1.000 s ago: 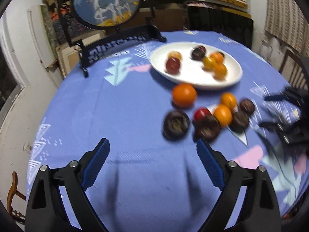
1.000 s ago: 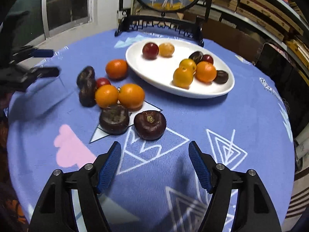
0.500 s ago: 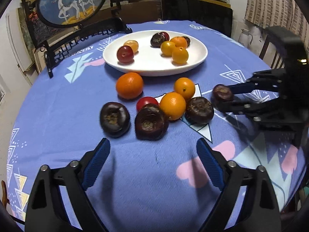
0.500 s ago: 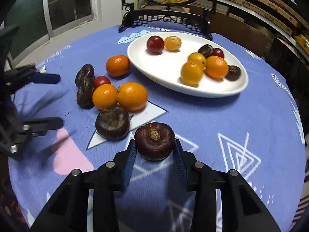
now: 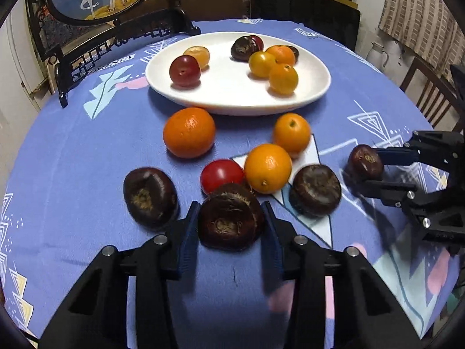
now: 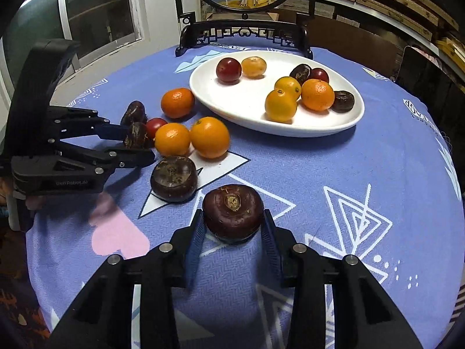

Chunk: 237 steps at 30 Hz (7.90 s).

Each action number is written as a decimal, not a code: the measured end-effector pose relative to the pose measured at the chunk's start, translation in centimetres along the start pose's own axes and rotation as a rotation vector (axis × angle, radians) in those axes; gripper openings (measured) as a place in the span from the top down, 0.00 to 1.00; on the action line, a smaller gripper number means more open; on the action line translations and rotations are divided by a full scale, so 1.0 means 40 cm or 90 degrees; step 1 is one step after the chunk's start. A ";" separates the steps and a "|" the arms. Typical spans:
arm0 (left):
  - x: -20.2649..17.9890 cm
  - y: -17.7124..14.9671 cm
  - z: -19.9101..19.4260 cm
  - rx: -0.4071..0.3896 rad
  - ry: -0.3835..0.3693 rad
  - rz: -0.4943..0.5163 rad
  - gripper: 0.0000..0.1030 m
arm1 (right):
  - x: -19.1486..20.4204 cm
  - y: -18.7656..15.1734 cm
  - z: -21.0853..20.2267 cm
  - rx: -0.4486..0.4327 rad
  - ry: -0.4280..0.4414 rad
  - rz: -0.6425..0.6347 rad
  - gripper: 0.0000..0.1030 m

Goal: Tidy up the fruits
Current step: 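Grasp a mangosteen with the right tool while the left tool grasps another mangosteen, then carry the mangosteen with the left tool while the right tool carries its mangosteen onto the plate, then return both tools to the cluster and grasp a mangosteen with each, then carry the mangosteen with the left tool while the right tool carries its mangosteen onto the plate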

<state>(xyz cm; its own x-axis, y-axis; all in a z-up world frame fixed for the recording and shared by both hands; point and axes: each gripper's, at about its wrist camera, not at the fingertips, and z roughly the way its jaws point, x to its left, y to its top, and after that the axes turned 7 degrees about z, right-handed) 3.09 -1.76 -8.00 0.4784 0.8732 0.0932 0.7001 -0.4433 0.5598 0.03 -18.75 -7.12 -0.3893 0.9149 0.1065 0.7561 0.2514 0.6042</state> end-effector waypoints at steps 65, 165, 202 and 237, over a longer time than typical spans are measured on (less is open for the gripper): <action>-0.038 0.122 -0.122 -0.090 0.131 0.031 0.60 | 0.049 0.048 -0.126 -0.108 0.046 0.052 0.61; 0.092 -0.011 -0.040 -0.050 0.097 0.056 0.11 | 0.039 -0.012 -0.022 -0.020 0.074 0.058 0.60; -0.056 -0.032 -0.109 -0.046 0.081 0.091 0.60 | 0.128 -0.072 -0.077 -0.035 0.107 0.039 0.60; 0.031 0.210 -0.153 -0.135 0.133 0.018 0.60 | 0.011 0.152 -0.169 -0.148 0.054 0.055 0.60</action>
<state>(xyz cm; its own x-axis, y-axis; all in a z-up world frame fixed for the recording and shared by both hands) 6.32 -3.15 1.83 0.3613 0.8933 0.2674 0.5510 -0.4359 0.7116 0.89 -18.94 1.92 -0.3792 0.8973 0.2259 0.6514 0.0855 0.7539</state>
